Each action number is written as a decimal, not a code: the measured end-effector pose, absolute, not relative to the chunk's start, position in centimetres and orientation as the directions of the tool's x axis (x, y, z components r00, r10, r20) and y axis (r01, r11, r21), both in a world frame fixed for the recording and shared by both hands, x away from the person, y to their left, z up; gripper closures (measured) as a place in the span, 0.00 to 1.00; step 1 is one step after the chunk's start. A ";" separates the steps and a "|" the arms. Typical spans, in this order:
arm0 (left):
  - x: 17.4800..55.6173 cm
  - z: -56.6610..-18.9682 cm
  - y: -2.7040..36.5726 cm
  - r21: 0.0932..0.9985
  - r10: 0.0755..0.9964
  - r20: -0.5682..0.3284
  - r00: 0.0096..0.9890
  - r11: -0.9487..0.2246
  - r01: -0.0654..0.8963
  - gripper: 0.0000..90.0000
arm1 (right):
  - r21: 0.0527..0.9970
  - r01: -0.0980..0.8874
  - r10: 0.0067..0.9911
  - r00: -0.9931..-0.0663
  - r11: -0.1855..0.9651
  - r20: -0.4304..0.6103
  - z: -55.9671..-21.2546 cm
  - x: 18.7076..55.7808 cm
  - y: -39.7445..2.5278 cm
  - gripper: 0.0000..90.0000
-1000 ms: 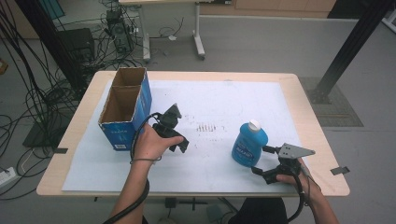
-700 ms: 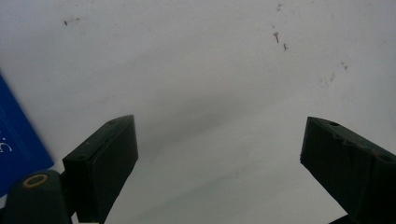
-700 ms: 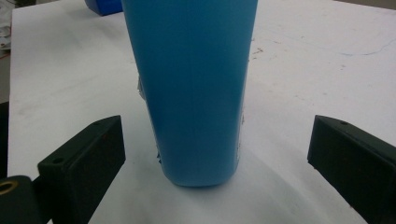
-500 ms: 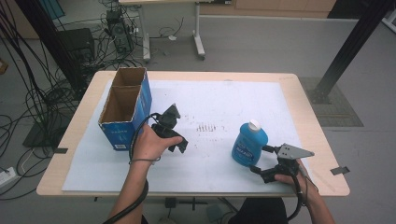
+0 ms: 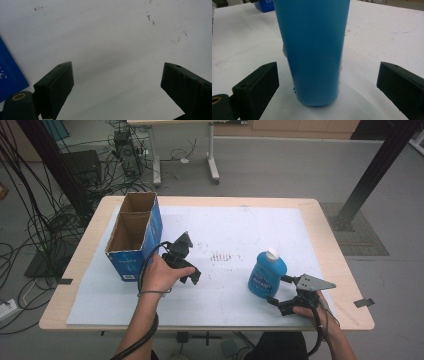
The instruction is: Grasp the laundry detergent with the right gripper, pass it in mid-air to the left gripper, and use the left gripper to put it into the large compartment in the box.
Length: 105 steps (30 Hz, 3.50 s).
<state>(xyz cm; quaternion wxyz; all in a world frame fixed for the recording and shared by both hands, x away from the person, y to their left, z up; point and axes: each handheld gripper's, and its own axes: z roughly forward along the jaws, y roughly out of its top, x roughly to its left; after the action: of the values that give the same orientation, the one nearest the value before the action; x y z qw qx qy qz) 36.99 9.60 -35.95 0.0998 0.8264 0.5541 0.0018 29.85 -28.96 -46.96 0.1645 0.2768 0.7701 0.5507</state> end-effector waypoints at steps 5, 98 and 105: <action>36.9 -36.0 9.6 0.167 0.918 -0.109 0.382 -0.362 0.917 0.13 | 0.940 0.231 0.595 -0.803 0.251 0.039 -47.0 30.0 -28.6 0.04; 36.8 -35.7 10.0 0.173 0.919 -0.122 0.375 -0.352 0.920 0.13 | 0.958 0.180 0.552 -0.833 0.222 0.029 -47.0 31.9 -25.8 0.03; 36.7 -35.6 9.9 0.173 0.918 -0.119 0.378 -0.356 0.918 0.13 | 0.959 0.176 0.556 -0.831 0.222 0.024 -47.0 31.9 -25.7 0.03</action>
<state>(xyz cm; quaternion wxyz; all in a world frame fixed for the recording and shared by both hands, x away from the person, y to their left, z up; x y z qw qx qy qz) 36.74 9.93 -35.61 0.1057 0.8234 0.5575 -0.0008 31.91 -25.74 -47.04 0.1647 0.2394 0.7641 0.5760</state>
